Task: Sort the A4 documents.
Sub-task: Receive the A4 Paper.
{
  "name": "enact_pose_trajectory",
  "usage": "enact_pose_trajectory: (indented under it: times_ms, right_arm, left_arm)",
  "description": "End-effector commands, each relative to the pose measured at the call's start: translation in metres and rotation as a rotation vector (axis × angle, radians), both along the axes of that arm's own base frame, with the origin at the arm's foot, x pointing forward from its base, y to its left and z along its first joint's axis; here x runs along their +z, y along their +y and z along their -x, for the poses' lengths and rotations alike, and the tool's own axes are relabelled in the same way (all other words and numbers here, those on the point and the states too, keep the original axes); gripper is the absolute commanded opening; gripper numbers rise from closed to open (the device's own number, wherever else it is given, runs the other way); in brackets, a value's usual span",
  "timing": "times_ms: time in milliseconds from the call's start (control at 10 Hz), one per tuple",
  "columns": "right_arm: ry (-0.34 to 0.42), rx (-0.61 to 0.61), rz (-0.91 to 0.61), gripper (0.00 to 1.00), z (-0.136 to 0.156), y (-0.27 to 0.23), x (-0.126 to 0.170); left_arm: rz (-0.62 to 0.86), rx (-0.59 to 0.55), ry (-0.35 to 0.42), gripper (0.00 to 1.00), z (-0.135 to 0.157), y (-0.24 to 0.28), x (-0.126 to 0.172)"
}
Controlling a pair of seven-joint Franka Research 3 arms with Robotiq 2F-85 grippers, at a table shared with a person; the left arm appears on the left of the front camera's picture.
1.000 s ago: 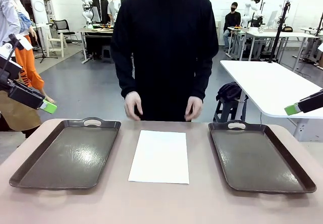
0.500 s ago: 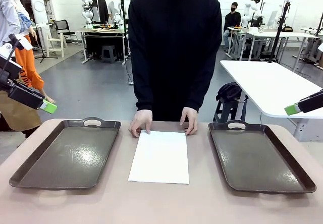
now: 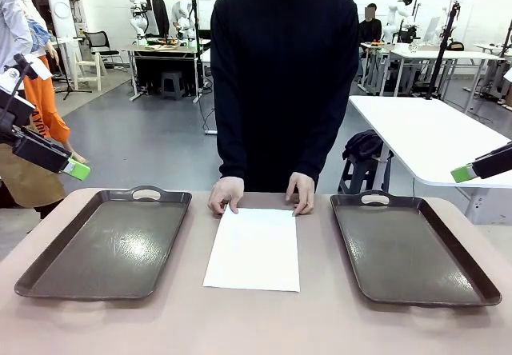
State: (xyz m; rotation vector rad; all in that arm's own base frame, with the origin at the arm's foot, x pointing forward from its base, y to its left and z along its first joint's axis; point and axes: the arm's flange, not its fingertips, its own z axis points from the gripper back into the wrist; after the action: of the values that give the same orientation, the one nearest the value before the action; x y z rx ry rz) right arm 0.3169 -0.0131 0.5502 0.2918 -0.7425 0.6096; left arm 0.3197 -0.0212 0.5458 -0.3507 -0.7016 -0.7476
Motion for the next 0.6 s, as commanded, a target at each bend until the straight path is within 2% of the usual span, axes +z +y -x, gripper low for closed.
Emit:
enact_pose_trajectory:
  times_ms: [0, 500]
  right_arm:
    - [0.003, -0.006, -0.002, 1.0, -0.0005, 0.0001, -0.0002]
    - [0.003, -0.006, -0.002, 1.0, -0.0005, 0.0001, -0.0002]
  left_arm:
    - [0.004, -0.006, -0.002, 1.0, 0.0, -0.001, 0.0004]
    - [0.004, -0.006, -0.002, 1.0, 0.0, -0.001, 0.0004]
